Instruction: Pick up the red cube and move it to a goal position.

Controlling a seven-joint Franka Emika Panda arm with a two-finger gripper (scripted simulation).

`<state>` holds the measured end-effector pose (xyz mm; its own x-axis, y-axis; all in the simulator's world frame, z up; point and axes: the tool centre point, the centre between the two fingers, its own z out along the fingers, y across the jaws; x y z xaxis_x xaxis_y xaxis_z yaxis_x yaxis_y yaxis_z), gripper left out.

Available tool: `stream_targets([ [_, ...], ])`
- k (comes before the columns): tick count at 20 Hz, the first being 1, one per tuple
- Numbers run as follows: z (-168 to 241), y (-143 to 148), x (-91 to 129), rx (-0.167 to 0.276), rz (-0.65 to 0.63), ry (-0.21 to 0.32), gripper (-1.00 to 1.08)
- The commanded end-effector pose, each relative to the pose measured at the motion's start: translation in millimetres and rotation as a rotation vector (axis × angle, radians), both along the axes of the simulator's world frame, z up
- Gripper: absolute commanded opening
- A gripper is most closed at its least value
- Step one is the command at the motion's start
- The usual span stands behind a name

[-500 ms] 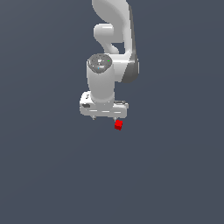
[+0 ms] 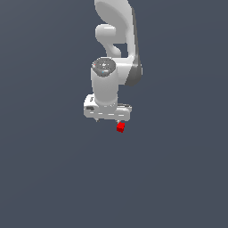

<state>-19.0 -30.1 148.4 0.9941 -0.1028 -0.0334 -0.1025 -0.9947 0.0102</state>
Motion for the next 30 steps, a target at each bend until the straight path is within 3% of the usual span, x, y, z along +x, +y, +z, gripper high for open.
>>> stream_targets([
  [1,-9,5,-4,0.000,-0.014,-0.002,1.00],
  [18,-113,60,-42,0.003,-0.174,-0.031,1.00],
  [30,-129,69,-44,0.003,-0.196,-0.035,1.00],
])
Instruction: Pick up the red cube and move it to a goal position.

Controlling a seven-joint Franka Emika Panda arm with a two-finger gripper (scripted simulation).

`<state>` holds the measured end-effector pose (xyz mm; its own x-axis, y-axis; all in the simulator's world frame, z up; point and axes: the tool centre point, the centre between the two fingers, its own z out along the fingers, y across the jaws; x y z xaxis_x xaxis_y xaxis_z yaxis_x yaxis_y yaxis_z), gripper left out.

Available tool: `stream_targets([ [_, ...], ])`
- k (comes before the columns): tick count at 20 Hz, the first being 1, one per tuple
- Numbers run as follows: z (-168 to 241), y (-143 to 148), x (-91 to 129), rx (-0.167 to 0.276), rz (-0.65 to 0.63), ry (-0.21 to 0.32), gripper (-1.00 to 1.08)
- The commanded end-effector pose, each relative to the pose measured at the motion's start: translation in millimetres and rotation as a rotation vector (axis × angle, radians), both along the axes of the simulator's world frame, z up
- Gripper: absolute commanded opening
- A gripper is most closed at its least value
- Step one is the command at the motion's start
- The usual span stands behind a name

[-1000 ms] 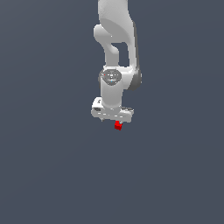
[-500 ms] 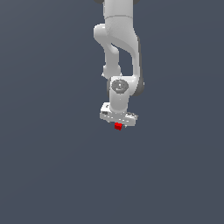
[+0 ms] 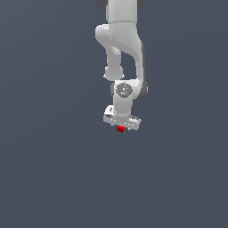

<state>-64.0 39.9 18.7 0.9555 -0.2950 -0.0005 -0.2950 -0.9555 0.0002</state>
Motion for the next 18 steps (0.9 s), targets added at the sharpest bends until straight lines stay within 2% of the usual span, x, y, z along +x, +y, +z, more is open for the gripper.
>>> stream_targets([
  [1,1,-1,1,0.000,0.001,-0.001,1.00],
  [2,1,-1,1,0.000,0.001,-0.001,-1.00],
  [18,12,-3,3,0.000,0.001,0.000,-1.00],
])
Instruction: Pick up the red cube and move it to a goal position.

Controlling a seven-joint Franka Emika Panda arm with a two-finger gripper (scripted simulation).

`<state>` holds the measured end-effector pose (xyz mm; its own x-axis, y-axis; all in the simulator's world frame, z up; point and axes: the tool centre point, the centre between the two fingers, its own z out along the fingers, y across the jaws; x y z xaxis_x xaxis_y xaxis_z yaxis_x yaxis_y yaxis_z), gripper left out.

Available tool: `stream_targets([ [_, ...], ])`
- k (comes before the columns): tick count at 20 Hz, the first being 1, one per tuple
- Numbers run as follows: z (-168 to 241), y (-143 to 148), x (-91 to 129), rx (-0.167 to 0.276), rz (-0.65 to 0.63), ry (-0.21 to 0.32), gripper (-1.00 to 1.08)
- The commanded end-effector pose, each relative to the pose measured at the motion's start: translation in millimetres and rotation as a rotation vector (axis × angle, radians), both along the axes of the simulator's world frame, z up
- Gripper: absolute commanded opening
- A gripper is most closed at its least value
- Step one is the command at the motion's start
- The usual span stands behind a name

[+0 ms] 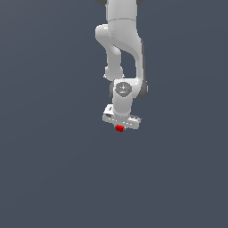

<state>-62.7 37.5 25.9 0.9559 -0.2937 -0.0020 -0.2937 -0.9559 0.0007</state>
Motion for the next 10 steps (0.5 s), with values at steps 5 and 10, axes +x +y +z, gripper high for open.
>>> stream_targets([
  [5,29,-8,6,0.000,0.000,-0.002,-1.00],
  [10,68,-18,13,0.000,-0.001,-0.002,-1.00],
])
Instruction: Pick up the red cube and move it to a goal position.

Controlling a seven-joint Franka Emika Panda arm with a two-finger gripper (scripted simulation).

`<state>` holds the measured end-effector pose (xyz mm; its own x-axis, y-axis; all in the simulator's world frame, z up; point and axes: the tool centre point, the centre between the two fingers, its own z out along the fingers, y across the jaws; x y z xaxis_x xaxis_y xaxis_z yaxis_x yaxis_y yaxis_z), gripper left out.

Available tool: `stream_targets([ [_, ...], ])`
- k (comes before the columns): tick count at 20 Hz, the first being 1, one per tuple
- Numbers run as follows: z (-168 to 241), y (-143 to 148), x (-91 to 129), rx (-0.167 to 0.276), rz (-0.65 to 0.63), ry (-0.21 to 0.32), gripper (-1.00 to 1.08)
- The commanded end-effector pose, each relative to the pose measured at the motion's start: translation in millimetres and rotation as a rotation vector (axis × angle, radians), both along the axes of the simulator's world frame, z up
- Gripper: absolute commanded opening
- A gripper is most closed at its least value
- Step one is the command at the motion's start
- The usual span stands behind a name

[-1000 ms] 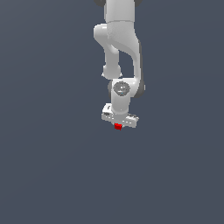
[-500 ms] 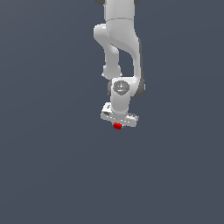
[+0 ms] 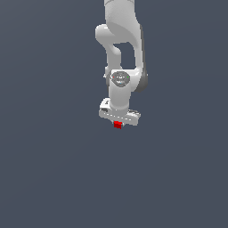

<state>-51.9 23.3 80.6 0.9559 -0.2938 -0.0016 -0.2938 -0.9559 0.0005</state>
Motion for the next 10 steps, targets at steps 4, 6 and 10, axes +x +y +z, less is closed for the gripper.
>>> stream_targets([
  [4,52,-14,10,0.000,-0.001,-0.001,-1.00],
  [6,74,-19,14,0.000,-0.001,-0.001,-1.00],
  [10,116,-30,23,0.000,-0.001,-0.001,-1.00],
])
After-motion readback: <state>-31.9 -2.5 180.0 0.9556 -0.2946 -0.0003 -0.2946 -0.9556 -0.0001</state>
